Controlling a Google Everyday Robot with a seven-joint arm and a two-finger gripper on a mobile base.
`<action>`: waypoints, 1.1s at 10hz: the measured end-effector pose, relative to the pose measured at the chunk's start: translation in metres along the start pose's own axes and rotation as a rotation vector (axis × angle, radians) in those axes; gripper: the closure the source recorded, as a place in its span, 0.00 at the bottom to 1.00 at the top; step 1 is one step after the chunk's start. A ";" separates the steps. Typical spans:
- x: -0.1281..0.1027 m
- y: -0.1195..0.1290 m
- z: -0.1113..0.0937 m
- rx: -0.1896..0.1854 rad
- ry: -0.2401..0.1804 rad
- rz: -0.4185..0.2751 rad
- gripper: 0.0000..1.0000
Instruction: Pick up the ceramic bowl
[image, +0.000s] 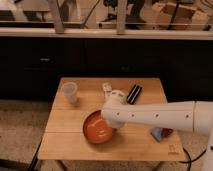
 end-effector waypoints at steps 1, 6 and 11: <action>-0.001 0.002 -0.005 -0.006 0.001 -0.005 1.00; 0.000 0.005 -0.019 -0.021 0.008 -0.024 1.00; 0.000 0.009 -0.028 -0.036 0.016 -0.045 1.00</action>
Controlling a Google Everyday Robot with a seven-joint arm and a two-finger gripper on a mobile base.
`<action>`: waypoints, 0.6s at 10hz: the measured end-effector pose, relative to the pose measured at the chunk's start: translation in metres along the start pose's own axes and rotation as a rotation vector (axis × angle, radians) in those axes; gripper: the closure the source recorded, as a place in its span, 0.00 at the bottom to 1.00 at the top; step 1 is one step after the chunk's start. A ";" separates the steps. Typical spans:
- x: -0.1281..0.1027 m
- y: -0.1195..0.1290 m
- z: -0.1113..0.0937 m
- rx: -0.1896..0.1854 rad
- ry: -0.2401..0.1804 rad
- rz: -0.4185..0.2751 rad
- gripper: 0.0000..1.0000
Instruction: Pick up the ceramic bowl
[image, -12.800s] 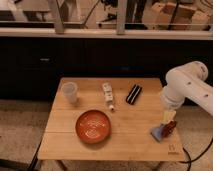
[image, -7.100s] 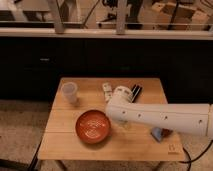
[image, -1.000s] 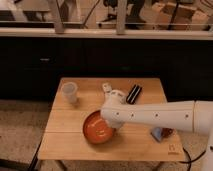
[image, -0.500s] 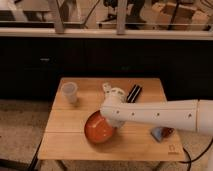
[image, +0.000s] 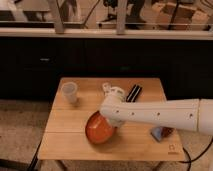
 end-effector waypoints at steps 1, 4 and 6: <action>0.000 0.001 -0.002 -0.003 0.002 -0.004 1.00; 0.000 0.003 -0.007 -0.009 0.006 -0.016 1.00; 0.000 0.005 -0.009 -0.012 0.010 -0.025 1.00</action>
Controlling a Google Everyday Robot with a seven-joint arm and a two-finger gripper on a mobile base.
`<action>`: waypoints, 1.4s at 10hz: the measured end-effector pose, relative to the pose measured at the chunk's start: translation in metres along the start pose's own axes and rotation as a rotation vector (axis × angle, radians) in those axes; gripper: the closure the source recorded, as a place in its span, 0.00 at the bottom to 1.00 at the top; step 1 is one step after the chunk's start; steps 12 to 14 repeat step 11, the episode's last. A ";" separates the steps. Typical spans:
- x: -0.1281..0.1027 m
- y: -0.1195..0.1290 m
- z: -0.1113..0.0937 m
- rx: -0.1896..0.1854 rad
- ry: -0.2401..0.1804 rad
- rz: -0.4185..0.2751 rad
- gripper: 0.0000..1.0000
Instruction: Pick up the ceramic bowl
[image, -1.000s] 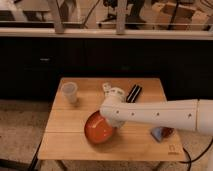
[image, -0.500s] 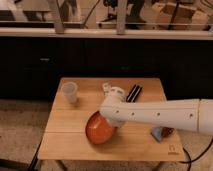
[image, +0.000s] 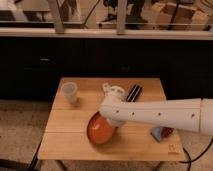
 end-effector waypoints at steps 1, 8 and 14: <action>0.000 0.001 -0.001 -0.002 0.002 -0.006 1.00; 0.000 0.005 -0.002 -0.010 0.010 -0.028 1.00; 0.000 0.007 -0.002 -0.012 0.012 -0.034 1.00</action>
